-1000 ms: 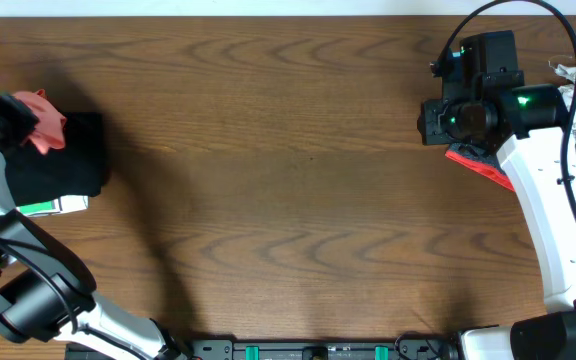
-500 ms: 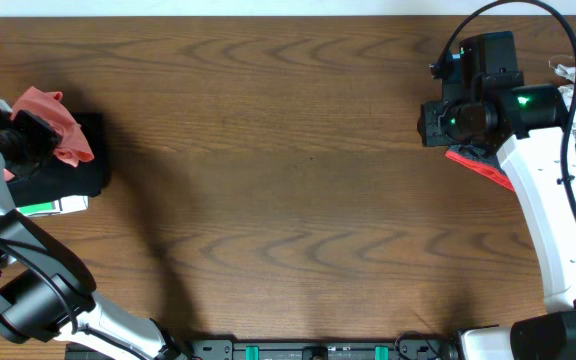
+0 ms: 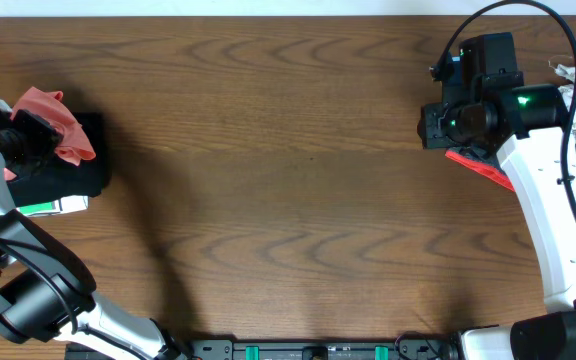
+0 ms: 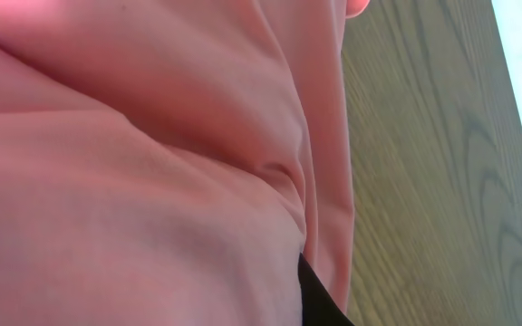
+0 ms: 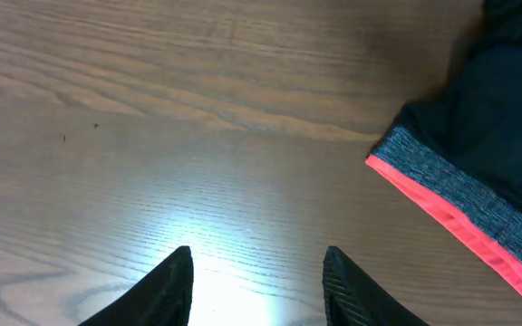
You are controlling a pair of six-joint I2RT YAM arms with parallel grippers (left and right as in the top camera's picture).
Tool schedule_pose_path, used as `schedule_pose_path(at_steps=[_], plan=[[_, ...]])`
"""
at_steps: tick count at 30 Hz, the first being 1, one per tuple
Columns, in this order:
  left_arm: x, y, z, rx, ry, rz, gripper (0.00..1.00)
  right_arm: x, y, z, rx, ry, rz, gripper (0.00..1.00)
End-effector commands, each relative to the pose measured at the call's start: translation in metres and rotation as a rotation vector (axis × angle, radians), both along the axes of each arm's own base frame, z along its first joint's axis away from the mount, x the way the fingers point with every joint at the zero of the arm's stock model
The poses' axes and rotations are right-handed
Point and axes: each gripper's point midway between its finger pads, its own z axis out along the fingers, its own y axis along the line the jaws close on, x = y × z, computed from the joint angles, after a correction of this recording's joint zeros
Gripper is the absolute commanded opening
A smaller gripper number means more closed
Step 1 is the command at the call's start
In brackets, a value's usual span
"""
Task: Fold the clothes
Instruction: 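Lower the pink bundle onto the black garment and release it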
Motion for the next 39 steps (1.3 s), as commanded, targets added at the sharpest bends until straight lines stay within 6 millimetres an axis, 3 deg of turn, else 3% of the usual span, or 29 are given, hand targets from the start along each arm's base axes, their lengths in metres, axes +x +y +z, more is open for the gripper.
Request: schedule_pose_path(at_steps=[1,5,10,13,18,19,20,21,22,32,39], plan=[[0.009,0.006,0.012,0.026,-0.047,-0.001,0.11,0.000,-0.002,0.004,-0.008,-0.013,0.004,0.45],[0.009,0.020,0.015,0.069,-0.060,0.026,0.10,-0.002,-0.002,0.004,-0.009,-0.006,0.003,0.45],[-0.015,0.044,0.003,0.130,0.050,0.123,0.06,-0.002,-0.002,0.004,-0.010,-0.007,0.003,0.45],[-0.030,0.045,-0.003,0.077,0.104,0.198,0.06,0.000,-0.003,0.005,-0.016,-0.016,0.000,0.46],[-0.043,0.030,-0.009,-0.026,0.159,0.240,0.06,0.002,-0.003,0.005,-0.018,-0.023,-0.002,0.46],[-0.042,0.024,-0.008,-0.055,0.153,0.230,0.12,0.002,-0.003,0.005,-0.018,-0.023,-0.001,0.47],[-0.041,0.020,-0.007,-0.081,0.144,0.219,0.35,0.002,-0.003,0.005,-0.018,-0.023,-0.001,0.47],[-0.039,0.014,-0.006,-0.111,0.131,0.206,0.50,0.002,-0.003,0.005,-0.018,-0.022,-0.002,0.47],[-0.037,0.009,-0.004,-0.137,0.118,0.195,0.58,0.002,-0.003,0.004,-0.018,-0.021,-0.002,0.47],[-0.029,-0.028,0.011,-0.348,0.051,0.135,0.64,0.003,-0.003,0.002,-0.019,-0.015,-0.002,0.47],[-0.020,-0.053,0.066,-0.371,-0.129,0.004,0.63,0.003,-0.003,0.002,-0.019,-0.016,-0.002,0.47]])
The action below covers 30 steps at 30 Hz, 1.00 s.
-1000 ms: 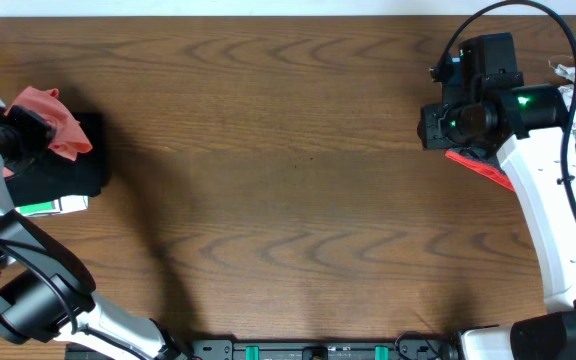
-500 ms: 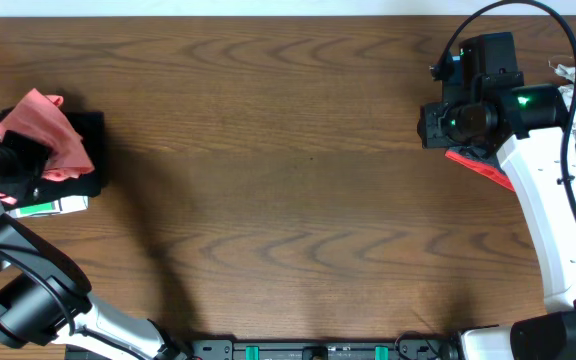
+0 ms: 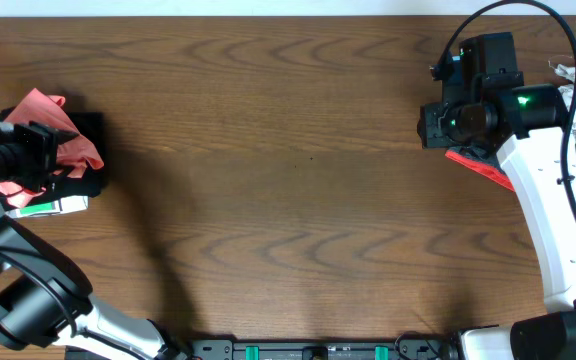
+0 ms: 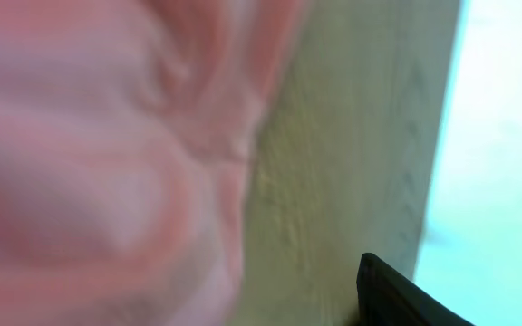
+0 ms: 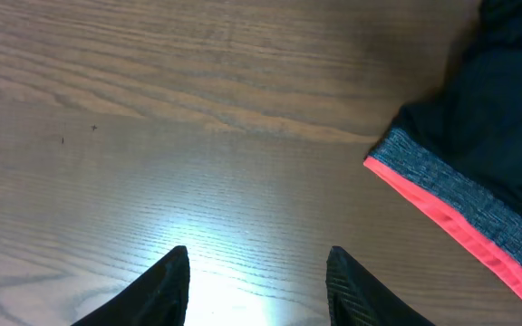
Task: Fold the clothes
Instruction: 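Lower the pink bundle onto the black garment and release it, then press and smooth the pink bundle on the black garment with the left gripper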
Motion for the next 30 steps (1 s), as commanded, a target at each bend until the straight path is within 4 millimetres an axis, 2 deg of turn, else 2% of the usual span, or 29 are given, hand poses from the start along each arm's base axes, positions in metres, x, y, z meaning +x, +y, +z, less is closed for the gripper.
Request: schedule_pose_path(at_steps=[1,7,9,11,16,19,21,26,30], plan=[[0.006,-0.014,0.059,0.045,-0.178,-0.055,0.63,0.002,-0.003,0.001,-0.016,-0.011,0.000,0.48],[0.012,-0.009,0.121,0.225,-0.374,-0.068,0.63,0.002,-0.003,0.001,-0.016,-0.009,0.000,0.48],[0.018,-0.005,0.135,0.304,-0.443,-0.095,0.63,0.002,-0.003,-0.001,-0.015,-0.008,0.000,0.47],[0.023,0.002,0.140,0.364,-0.471,-0.101,0.63,0.001,-0.003,-0.002,-0.016,-0.003,0.001,0.48],[0.029,0.034,0.118,0.498,-0.390,-0.060,0.63,-0.002,-0.003,-0.008,-0.018,0.012,0.001,0.48],[0.039,0.044,0.105,0.534,-0.396,-0.090,0.63,-0.003,-0.003,-0.010,-0.019,0.017,0.001,0.48],[0.045,0.055,0.090,0.548,-0.371,-0.084,0.63,-0.003,-0.003,-0.010,-0.019,0.018,0.001,0.48],[0.061,0.077,0.037,0.513,-0.313,-0.076,0.63,-0.003,-0.003,-0.010,-0.019,0.019,0.001,0.48],[0.064,0.098,-0.021,0.465,-0.237,-0.053,0.64,-0.003,-0.003,-0.010,-0.020,0.021,0.001,0.48]])
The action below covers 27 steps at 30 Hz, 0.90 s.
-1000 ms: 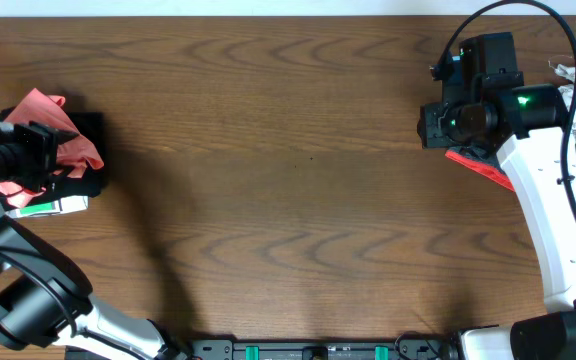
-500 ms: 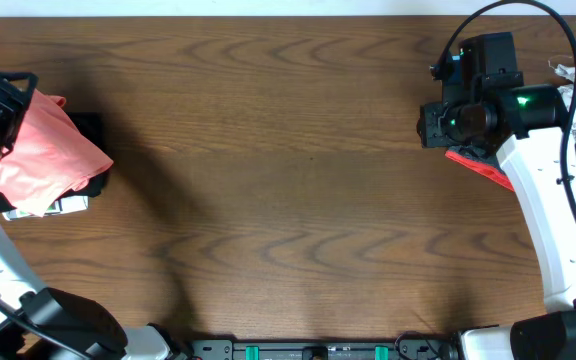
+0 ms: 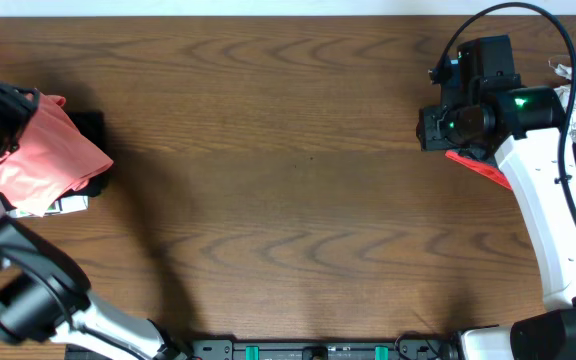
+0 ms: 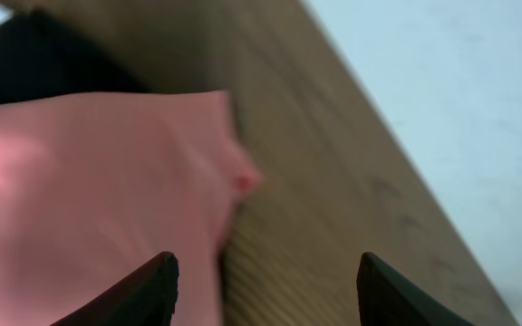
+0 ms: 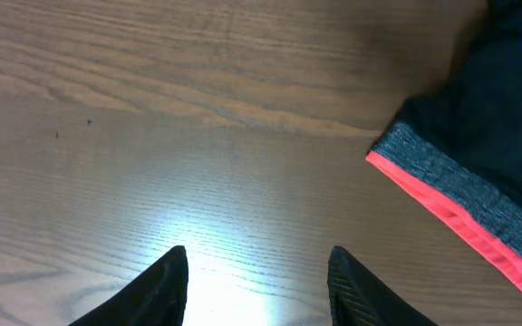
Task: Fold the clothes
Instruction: 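Press and smooth the pink bundle on the black garment with the left gripper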
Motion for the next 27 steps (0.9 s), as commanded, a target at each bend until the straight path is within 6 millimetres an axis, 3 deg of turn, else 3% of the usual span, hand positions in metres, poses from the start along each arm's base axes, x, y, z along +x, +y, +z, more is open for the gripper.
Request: schedule_pose_path(at_steps=[1,6,8,12,16,19,23,27], plan=[[-0.006,0.027,-0.053,-0.016,0.085,0.049,0.64,-0.001,-0.003,-0.003,-0.017,0.007,0.001,0.48],[-0.025,0.054,-0.124,-0.095,0.185,0.118,0.68,-0.002,-0.003,-0.003,-0.018,0.011,0.001,0.49],[-0.034,0.058,-0.141,-0.138,0.214,0.146,0.68,-0.002,-0.003,-0.003,-0.018,0.011,0.001,0.49],[-0.036,0.056,-0.149,-0.190,0.201,0.139,0.69,-0.002,-0.003,-0.003,-0.017,0.012,0.001,0.49],[-0.015,0.045,-0.122,-0.238,0.049,0.047,0.68,-0.003,-0.003,-0.003,-0.018,0.016,0.001,0.49],[0.003,0.035,-0.082,-0.291,-0.115,-0.035,0.67,-0.005,-0.003,-0.004,-0.018,0.021,0.001,0.49],[0.017,0.021,-0.027,-0.237,-0.244,-0.129,0.67,-0.004,-0.003,-0.004,-0.018,0.018,0.001,0.49],[0.026,0.006,0.006,-0.155,-0.301,-0.191,0.67,-0.002,-0.003,-0.003,-0.017,0.009,0.001,0.50]])
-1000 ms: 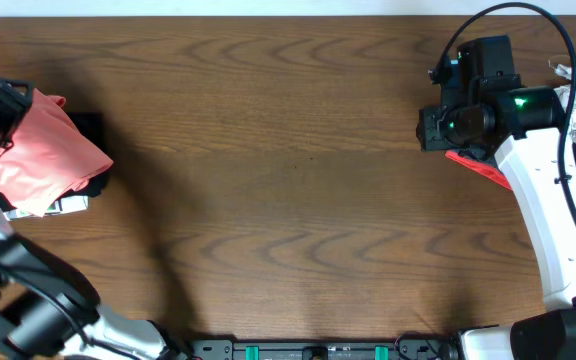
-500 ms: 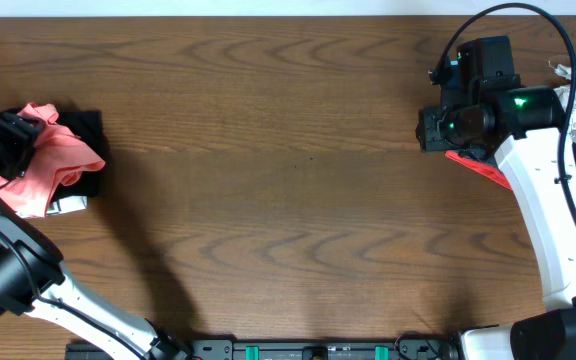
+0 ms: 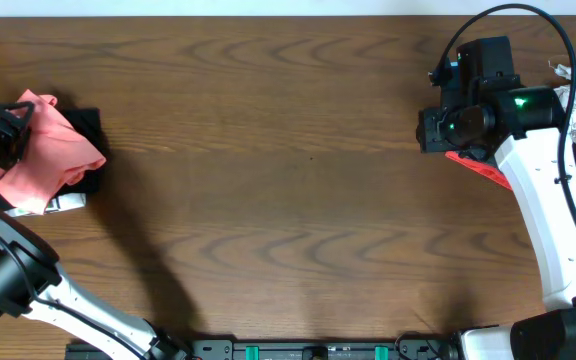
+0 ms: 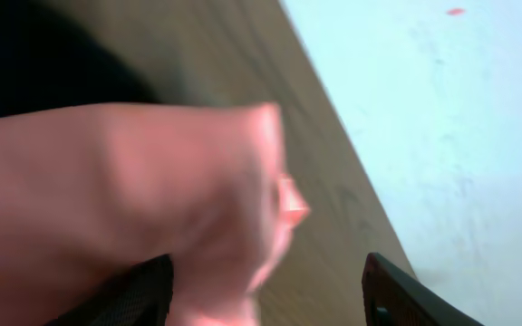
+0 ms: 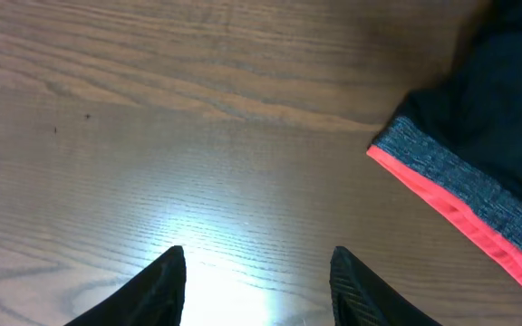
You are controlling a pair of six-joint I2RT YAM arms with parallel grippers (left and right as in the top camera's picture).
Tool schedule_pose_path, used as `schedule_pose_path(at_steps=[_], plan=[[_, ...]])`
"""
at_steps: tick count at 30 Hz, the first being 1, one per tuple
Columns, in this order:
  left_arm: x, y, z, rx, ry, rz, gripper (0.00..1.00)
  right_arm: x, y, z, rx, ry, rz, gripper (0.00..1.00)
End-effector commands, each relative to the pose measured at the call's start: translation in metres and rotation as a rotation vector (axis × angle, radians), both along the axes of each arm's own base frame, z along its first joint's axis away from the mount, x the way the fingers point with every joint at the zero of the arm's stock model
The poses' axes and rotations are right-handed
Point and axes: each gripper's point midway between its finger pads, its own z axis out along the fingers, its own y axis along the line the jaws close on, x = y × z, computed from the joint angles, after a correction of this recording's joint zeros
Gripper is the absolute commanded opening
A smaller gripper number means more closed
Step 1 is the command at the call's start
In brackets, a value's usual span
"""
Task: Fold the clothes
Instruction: 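Press and smooth the pink bundle on the black garment with the left gripper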
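A pink garment (image 3: 48, 150) lies bunched on a black garment (image 3: 89, 124) at the table's far left. My left gripper is at the pink garment's left edge. In the left wrist view its jaws stand wide apart, open (image 4: 268, 272), with a blurred pink fold (image 4: 107, 181) bulging between them. My right gripper (image 3: 446, 128) hovers at the far right, open (image 5: 256, 263) over bare wood. Beside it lies a black garment with a grey and red band (image 5: 478, 136).
A white item with green print (image 3: 65, 202) pokes out under the left pile. A patterned cloth lies at the right edge. The table's far edge (image 4: 333, 163) runs close behind the pink garment.
My left gripper has moved nearer along the pink garment's left edge. The garment now sits a little more bunched and further left. The right arm has not moved.
First the pink garment was a crumpled bunch on the black pile, with my left gripper pressed into it. Then it was still bunched, the gripper slightly nearer. Then it lay spread over the pile, jaws open at its far corner. The right gripper stayed open throughout.
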Motion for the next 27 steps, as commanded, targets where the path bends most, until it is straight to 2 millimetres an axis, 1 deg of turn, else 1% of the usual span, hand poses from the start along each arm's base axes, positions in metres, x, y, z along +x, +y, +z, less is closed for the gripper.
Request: schedule_pose_path(at_steps=[1,3,5,6,7,10,13,14,17,22,23,25,27], plan=[[0.013,-0.028,0.056,0.077,-0.123,-0.092,0.67,0.001,-0.003,-0.002,-0.015,-0.003,0.001,0.50],[0.021,-0.035,0.062,0.105,-0.151,-0.113,0.67,0.001,-0.003,-0.001,-0.015,-0.004,0.001,0.50],[0.028,-0.038,0.062,0.132,-0.154,-0.112,0.68,0.001,-0.003,-0.001,-0.015,-0.004,0.000,0.50],[0.030,-0.036,0.059,0.151,-0.138,-0.095,0.68,0.001,-0.003,-0.001,-0.015,-0.004,0.000,0.50],[0.035,-0.030,0.052,0.197,-0.099,-0.051,0.68,0.001,-0.003,-0.001,-0.015,-0.004,0.001,0.50],[0.041,-0.024,0.040,0.295,-0.047,-0.010,0.68,0.001,-0.003,-0.002,-0.015,-0.003,0.001,0.50],[0.048,-0.027,0.029,0.374,-0.035,-0.033,0.68,0.001,-0.002,-0.001,-0.014,-0.004,0.000,0.50],[0.049,-0.027,0.024,0.382,-0.022,-0.030,0.69,0.001,-0.002,-0.001,-0.014,-0.004,-0.002,0.50],[0.050,-0.021,0.000,0.381,0.032,-0.009,0.72,0.001,-0.003,-0.001,-0.014,-0.004,-0.003,0.50],[0.044,-0.022,-0.052,0.304,0.124,-0.019,0.73,0.001,-0.002,-0.002,-0.014,-0.003,-0.002,0.50],[0.042,-0.023,-0.059,0.291,0.139,-0.020,0.73,0.001,-0.002,-0.002,-0.014,-0.002,-0.002,0.50],[0.040,-0.022,-0.068,0.271,0.158,-0.017,0.73,0.000,-0.003,-0.002,-0.014,0.001,-0.002,0.50],[0.040,-0.023,-0.066,0.266,0.149,-0.022,0.73,-0.001,-0.003,-0.002,-0.015,0.005,-0.002,0.50]])
